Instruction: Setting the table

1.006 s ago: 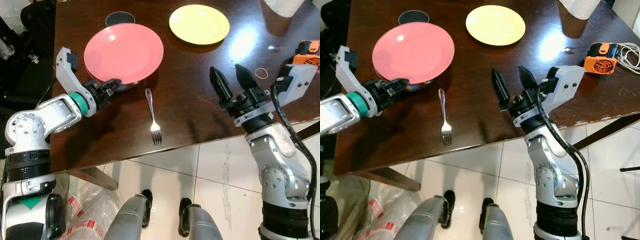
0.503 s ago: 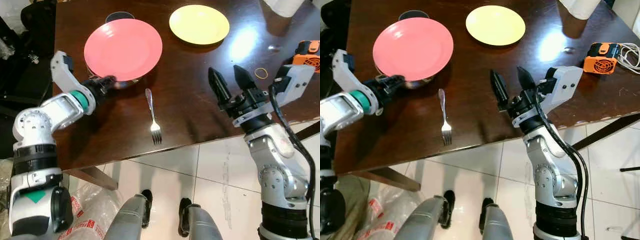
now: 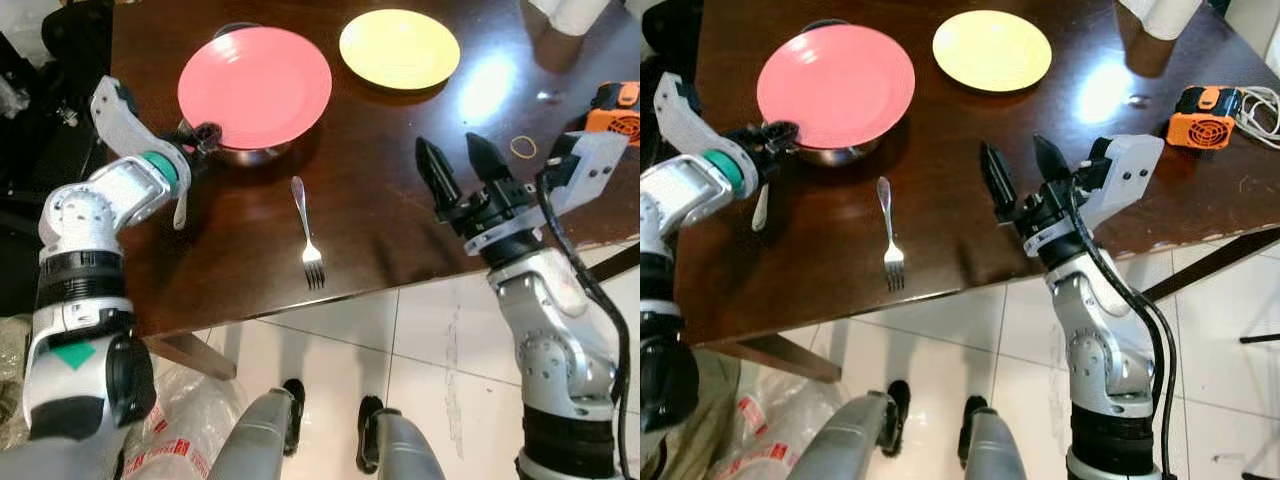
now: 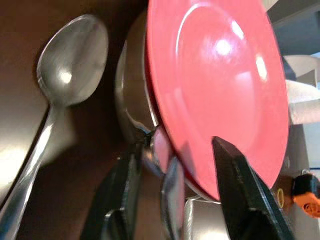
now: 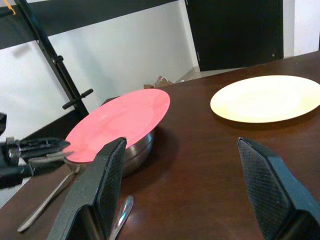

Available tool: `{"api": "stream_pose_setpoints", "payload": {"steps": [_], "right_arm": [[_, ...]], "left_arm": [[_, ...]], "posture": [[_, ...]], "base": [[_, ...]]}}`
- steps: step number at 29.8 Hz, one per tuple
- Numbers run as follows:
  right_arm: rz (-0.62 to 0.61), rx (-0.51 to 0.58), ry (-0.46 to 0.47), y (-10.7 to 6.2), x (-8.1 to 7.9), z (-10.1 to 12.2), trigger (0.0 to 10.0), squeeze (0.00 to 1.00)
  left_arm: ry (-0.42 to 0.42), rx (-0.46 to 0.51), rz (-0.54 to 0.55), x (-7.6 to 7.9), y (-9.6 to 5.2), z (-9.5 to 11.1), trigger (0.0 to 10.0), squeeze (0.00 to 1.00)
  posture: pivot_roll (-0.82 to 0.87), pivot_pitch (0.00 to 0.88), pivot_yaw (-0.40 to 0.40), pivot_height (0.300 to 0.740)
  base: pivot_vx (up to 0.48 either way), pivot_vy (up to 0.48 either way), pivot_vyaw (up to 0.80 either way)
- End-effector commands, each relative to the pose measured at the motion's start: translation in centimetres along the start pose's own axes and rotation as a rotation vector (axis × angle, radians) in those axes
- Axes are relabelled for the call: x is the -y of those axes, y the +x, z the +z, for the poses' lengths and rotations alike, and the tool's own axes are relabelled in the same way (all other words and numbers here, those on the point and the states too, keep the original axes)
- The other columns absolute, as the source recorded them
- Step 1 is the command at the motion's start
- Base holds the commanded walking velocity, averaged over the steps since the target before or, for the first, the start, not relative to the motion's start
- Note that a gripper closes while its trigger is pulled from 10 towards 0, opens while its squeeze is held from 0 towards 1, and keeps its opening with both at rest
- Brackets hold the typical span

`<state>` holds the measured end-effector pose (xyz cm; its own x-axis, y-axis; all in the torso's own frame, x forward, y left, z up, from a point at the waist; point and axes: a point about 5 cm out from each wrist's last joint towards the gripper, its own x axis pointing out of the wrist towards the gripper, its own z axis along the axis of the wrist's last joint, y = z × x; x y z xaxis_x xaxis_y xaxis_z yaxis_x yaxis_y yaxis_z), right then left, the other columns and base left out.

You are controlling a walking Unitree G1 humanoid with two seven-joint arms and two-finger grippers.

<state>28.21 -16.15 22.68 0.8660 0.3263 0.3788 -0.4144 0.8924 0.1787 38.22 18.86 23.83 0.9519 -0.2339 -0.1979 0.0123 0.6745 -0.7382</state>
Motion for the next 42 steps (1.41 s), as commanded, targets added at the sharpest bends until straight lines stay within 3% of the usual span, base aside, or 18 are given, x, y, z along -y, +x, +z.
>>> {"api": "stream_pose_setpoints", "payload": {"steps": [1, 2, 3, 4, 9, 18, 19, 20, 21, 24, 25, 26, 27, 28, 32, 37, 40, 42], "right_arm": [[-0.012, -0.020, 0.003, -0.4, 0.1, -0.4, 10.0, 0.00], [-0.012, -0.020, 0.003, -0.4, 0.1, -0.4, 10.0, 0.00], [-0.013, -0.020, 0.004, -0.4, 0.1, -0.4, 10.0, 0.00], [-0.013, -0.020, 0.003, -0.4, 0.1, -0.4, 10.0, 0.00], [-0.014, -0.021, 0.001, -0.5, 0.1, -0.5, 10.0, 0.00], [-0.013, -0.021, -0.005, -0.5, 0.2, -0.4, 10.0, 0.00], [-0.013, -0.021, -0.005, -0.5, 0.2, -0.4, 10.0, 0.00], [-0.014, -0.021, -0.005, -0.5, 0.2, -0.4, 10.0, 0.00], [-0.013, -0.021, -0.006, -0.5, 0.2, -0.4, 10.0, 0.00], [-0.013, -0.022, -0.007, -0.5, 0.2, -0.4, 10.0, 0.00], [-0.012, -0.022, -0.009, -0.5, 0.2, -0.4, 10.0, 0.00], [-0.013, -0.023, -0.013, -0.6, 0.3, -0.4, 10.0, 0.00], [-0.013, -0.023, -0.013, -0.6, 0.3, -0.4, 10.0, 0.00], [-0.013, -0.023, -0.014, -0.6, 0.3, -0.4, 10.0, 0.00], [-0.013, -0.023, -0.015, -0.6, 0.3, -0.3, 10.0, 0.00], [-0.012, -0.024, -0.016, -0.6, 0.4, -0.3, 10.0, 0.00], [-0.012, -0.026, -0.016, -0.6, 0.4, -0.3, 10.0, 0.00], [-0.011, -0.028, -0.017, -0.6, 0.5, -0.3, 10.0, 0.00]], "left_arm": [[0.003, -0.012, 0.034, -0.8, 0.1, -0.3, 3.6, 0.00], [0.003, -0.012, 0.034, -0.8, 0.1, -0.3, 3.6, 0.00], [0.007, -0.012, 0.036, -0.8, 0.2, -0.3, 1.1, 0.00], [0.020, -0.019, 0.042, -0.9, 0.2, -0.5, 0.0, 0.00], [0.055, -0.039, 0.058, -1.2, 0.3, -1.1, 0.0, 0.00], [0.036, -0.011, 0.036, -0.9, 0.7, -0.5, 0.0, 0.00], [0.034, -0.006, 0.026, -0.7, 0.7, -0.3, 3.7, 0.00], [0.033, -0.004, 0.019, -0.7, 0.7, -0.2, 3.7, 0.00], [0.040, -0.001, 0.018, -0.6, 0.6, -0.1, 10.0, 0.00], [0.061, -0.002, -0.004, -0.4, 0.5, 0.1, 10.0, 0.00], [0.150, 0.014, -0.028, 0.0, 0.3, 0.4, 10.0, 0.00], [0.303, 0.035, -0.101, 1.2, -0.3, 0.9, 10.0, 0.00], [0.303, 0.035, -0.101, 1.2, -0.3, 0.9, 10.0, 0.00], [0.388, 0.041, -0.128, 1.6, -0.5, 1.1, 10.0, 0.00], [0.464, 0.050, -0.169, 2.2, -1.0, 1.7, 10.0, 0.00], [0.436, 0.076, -0.173, 2.2, -1.6, 3.6, 10.0, 0.00], [0.489, 0.052, -0.173, 1.8, -1.8, 3.5, 10.0, 0.00], [0.571, 0.010, -0.138, 0.7, -1.8, 2.8, 10.0, 0.00]], "posture": [[0.13, 0.146, 0.099, 0.740], [0.13, 0.146, 0.099, 0.740], [0.13, 0.144, 0.099, 0.740], [0.13, 0.143, 0.100, 0.740], [0.13, 0.138, 0.097, 0.740], [0.13, 0.127, 0.096, 0.740], [0.13, 0.124, 0.096, 0.740], [0.13, 0.124, 0.096, 0.740], [0.13, 0.122, 0.095, 0.740], [0.13, 0.122, 0.095, 0.740], [0.12, 0.121, 0.095, 0.740], [0.13, 0.121, 0.092, 0.740], [0.13, 0.121, 0.092, 0.740], [0.13, 0.121, 0.092, 0.740], [0.13, 0.125, 0.091, 0.740], [0.13, 0.130, 0.089, 0.740], [0.13, 0.132, 0.086, 0.740], [0.14, 0.136, 0.083, 0.740]], "base": [[0.000, 0.000, 0.00], [0.000, 0.000, 0.00], [0.000, 0.000, 0.00], [0.000, 0.000, 0.00], [0.000, 0.000, 0.00], [0.000, 0.000, 0.00], [0.000, 0.000, 0.00], [0.000, 0.000, 0.00], [0.000, 0.000, 0.00], [0.000, 0.000, 0.00], [0.000, 0.000, 0.00], [0.000, 0.000, 0.00], [0.000, 0.000, 0.00], [0.000, 0.000, 0.00], [0.000, 0.000, 0.00], [0.000, 0.000, 0.00], [0.000, 0.000, 0.00], [0.000, 0.000, 0.00]]}}
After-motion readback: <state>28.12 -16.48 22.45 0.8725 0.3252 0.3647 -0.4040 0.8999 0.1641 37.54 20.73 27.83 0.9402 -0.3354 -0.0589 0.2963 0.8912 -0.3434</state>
